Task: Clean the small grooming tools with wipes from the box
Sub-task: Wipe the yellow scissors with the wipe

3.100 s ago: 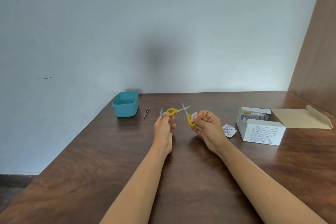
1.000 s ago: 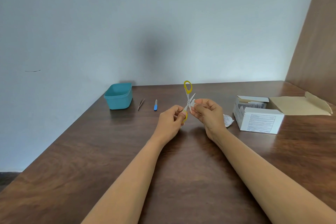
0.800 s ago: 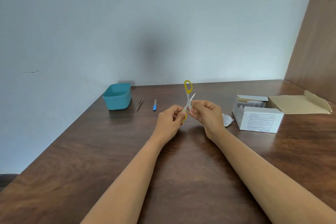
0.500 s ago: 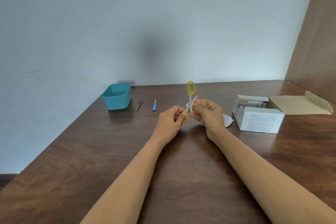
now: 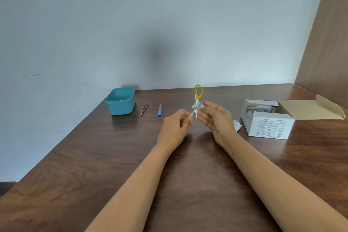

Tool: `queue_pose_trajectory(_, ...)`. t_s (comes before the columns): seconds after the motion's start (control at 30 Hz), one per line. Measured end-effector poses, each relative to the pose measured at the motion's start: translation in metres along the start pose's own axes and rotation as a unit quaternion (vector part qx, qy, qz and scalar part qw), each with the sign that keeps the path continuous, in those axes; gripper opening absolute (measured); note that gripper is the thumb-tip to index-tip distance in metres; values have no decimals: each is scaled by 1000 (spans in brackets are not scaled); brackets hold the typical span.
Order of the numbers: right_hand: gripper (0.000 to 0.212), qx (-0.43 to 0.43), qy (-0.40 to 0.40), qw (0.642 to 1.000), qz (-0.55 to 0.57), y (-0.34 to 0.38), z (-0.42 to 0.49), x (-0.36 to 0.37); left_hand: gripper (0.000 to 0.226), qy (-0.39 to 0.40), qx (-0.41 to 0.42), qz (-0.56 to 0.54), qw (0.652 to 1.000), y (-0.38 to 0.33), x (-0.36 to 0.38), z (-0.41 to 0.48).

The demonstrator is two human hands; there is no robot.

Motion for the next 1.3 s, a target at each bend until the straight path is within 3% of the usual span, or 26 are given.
queue_pose_trajectory(0.33,21,-21,-13,1000,3,0,1,-5,7,21,24,2,999,-8,4,-1)
queue_pose_trajectory(0.57,38,-52,2,997,-59,4,3,-2,6,33,16,14,999,-7,6,-3)
queue_pose_trajectory(0.83,43,-118,-57,990,-44,7,4,-9,9,53,24,7,998,-15,10,-3)
queue_pose_trajectory(1.3,51,-52,-107,991,57,-3,6,-20,6,60,29,6,998,-14,14,-3)
Point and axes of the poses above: each hand's wrist, its own z-axis towards the middle knuckle, its own x-axis out of the palm, y = z × x, the point moved 9 cm from there along z, towards the middle knuckle, and after that the axes turned 6 degrees about y, right-handed, at the moved point
